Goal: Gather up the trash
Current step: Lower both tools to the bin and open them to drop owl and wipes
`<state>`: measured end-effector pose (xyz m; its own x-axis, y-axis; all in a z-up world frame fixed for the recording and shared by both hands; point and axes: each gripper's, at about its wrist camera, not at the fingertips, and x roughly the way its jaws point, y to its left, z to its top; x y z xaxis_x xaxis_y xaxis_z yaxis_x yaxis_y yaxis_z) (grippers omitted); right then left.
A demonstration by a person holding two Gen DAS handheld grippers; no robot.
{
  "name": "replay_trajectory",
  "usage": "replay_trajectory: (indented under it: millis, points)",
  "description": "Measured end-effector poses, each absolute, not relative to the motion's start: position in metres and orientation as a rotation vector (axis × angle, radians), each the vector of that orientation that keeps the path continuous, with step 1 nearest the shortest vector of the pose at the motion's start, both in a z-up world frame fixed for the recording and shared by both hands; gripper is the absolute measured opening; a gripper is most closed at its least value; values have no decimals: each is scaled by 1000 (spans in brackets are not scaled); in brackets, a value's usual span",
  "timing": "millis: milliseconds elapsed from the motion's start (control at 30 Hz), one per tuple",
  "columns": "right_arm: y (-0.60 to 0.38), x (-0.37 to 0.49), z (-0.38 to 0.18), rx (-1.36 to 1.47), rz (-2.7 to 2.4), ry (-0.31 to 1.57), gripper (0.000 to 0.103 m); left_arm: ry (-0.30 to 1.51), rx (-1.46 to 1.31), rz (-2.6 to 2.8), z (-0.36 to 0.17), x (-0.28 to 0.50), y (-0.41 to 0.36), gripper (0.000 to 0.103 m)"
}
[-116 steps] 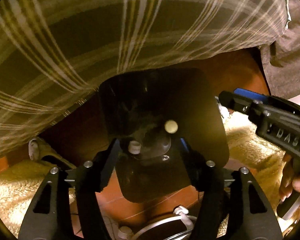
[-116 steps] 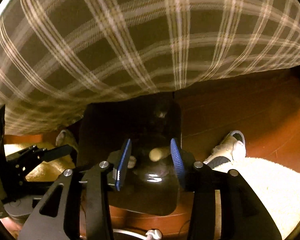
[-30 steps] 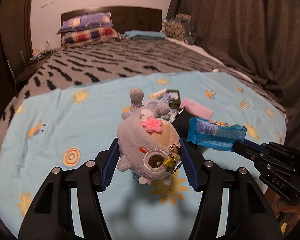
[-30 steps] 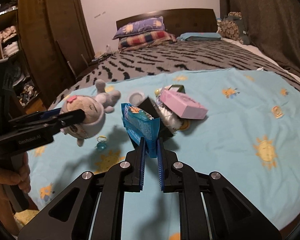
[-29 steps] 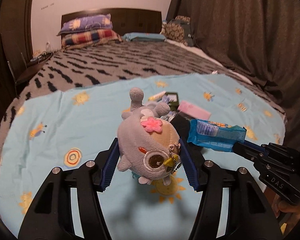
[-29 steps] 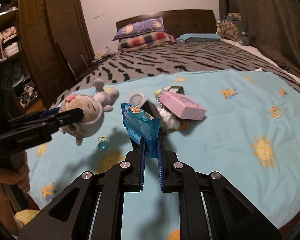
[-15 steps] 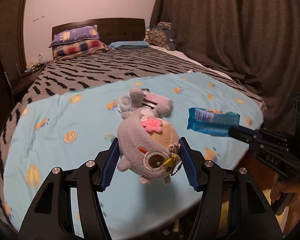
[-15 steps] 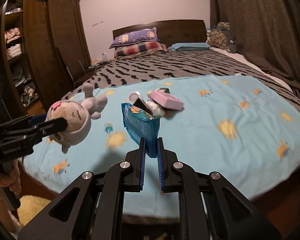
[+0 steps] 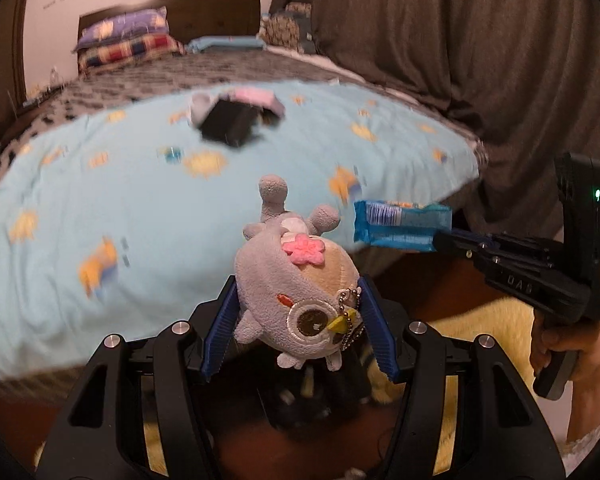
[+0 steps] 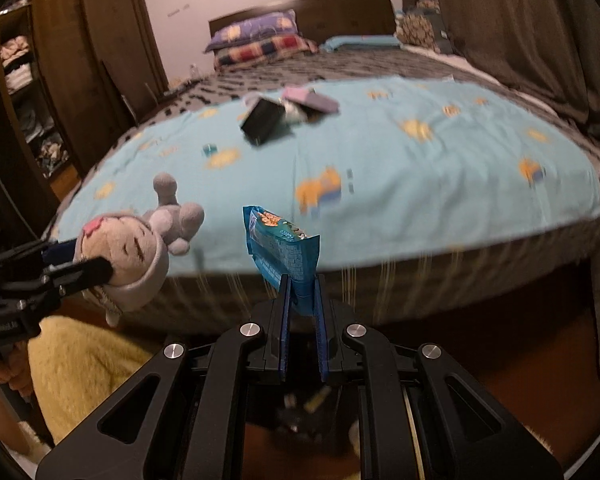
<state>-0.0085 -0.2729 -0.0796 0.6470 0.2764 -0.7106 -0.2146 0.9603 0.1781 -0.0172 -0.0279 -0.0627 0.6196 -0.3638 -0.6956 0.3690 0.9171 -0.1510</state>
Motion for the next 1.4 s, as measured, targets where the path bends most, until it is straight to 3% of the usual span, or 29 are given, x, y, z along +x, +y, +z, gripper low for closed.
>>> replay_trajectory:
  millis: [667,1133,1400]
  points:
    - [-264,-8,-238,113,200,1176,13,1173,30,-432,-246,-9,-49,56]
    - [-235,16,-284,15,161,1279,14,1270,55,-420,-292,9,-57,58]
    - [-233,30,-287,27,151,1287,23,1268,45,-404,-294,21,-57,62]
